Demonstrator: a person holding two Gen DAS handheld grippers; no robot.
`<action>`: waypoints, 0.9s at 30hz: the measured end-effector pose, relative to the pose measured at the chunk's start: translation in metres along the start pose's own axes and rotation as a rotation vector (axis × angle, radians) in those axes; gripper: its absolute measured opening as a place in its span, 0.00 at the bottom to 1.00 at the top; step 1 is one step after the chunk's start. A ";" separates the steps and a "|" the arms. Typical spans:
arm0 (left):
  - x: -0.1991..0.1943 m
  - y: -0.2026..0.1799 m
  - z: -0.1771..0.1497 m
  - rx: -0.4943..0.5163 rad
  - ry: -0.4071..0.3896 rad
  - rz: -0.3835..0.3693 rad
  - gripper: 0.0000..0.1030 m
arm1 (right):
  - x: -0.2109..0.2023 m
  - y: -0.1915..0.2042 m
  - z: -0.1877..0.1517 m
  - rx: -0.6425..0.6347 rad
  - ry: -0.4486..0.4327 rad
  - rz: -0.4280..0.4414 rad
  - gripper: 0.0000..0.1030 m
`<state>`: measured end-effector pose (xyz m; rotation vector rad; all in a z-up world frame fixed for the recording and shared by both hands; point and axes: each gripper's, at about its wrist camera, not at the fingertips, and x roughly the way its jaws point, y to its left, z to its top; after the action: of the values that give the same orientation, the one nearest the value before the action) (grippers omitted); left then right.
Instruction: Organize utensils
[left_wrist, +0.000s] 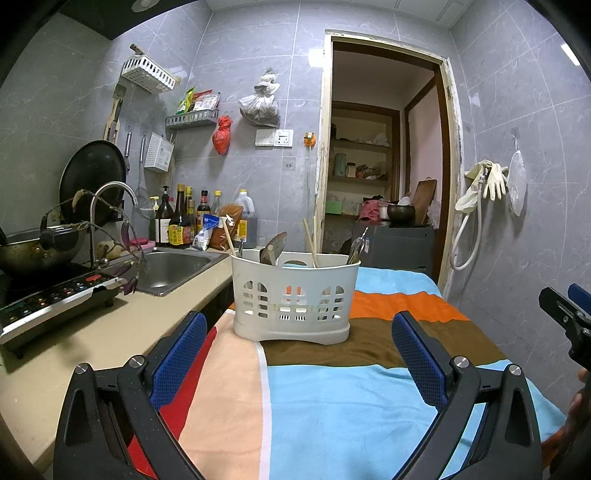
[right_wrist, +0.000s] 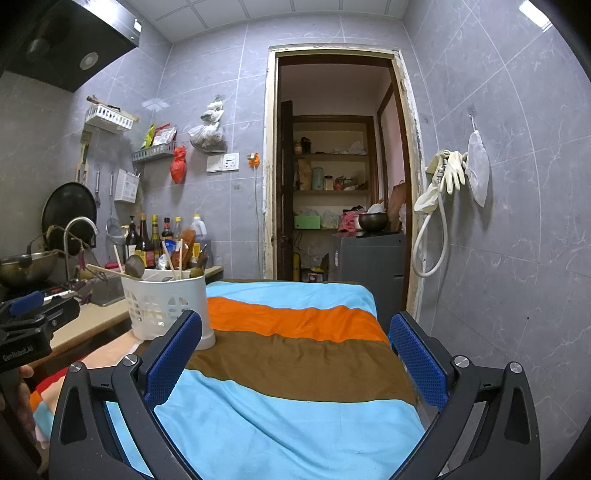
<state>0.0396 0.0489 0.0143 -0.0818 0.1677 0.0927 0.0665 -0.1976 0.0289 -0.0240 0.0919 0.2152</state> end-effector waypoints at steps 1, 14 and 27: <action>0.000 0.000 0.000 0.001 -0.001 0.000 0.95 | 0.000 0.000 0.000 0.000 0.001 0.000 1.00; -0.001 0.002 -0.003 0.003 0.001 -0.001 0.95 | 0.000 0.000 0.000 0.001 0.001 0.001 1.00; -0.001 0.003 -0.003 0.005 0.003 -0.002 0.95 | -0.001 0.000 0.000 0.001 0.002 0.001 1.00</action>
<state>0.0383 0.0511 0.0113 -0.0775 0.1705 0.0904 0.0660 -0.1980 0.0287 -0.0235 0.0935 0.2160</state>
